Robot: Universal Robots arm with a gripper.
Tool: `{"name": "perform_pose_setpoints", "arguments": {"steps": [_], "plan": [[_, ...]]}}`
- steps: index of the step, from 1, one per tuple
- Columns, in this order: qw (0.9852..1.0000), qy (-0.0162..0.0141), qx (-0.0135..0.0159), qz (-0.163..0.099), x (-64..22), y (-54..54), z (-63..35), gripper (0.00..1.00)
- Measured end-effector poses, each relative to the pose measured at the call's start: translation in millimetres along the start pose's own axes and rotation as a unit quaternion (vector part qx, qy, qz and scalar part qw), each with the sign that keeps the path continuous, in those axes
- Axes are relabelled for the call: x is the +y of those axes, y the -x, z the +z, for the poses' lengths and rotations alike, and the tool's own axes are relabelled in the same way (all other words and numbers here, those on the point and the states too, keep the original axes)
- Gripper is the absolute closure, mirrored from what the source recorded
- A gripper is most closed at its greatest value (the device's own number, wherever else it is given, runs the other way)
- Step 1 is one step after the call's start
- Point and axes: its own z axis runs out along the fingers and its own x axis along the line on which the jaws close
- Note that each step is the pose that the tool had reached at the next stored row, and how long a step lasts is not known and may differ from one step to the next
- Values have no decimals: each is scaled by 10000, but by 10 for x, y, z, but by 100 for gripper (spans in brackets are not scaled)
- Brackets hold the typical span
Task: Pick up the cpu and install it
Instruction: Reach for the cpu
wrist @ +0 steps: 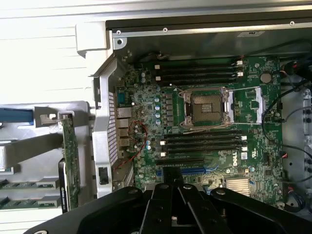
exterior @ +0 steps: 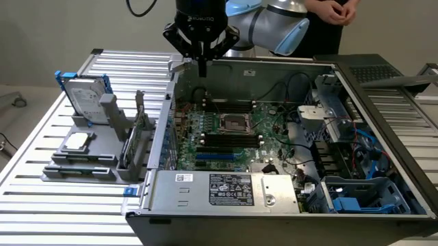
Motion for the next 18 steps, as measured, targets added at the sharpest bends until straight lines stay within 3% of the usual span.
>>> {"name": "perform_pose_setpoints", "arguments": {"steps": [9,18], "plan": [[10000,0,0,0,9,-123,-2,89],[10000,0,0,0,50,-494,-7,89]]}}
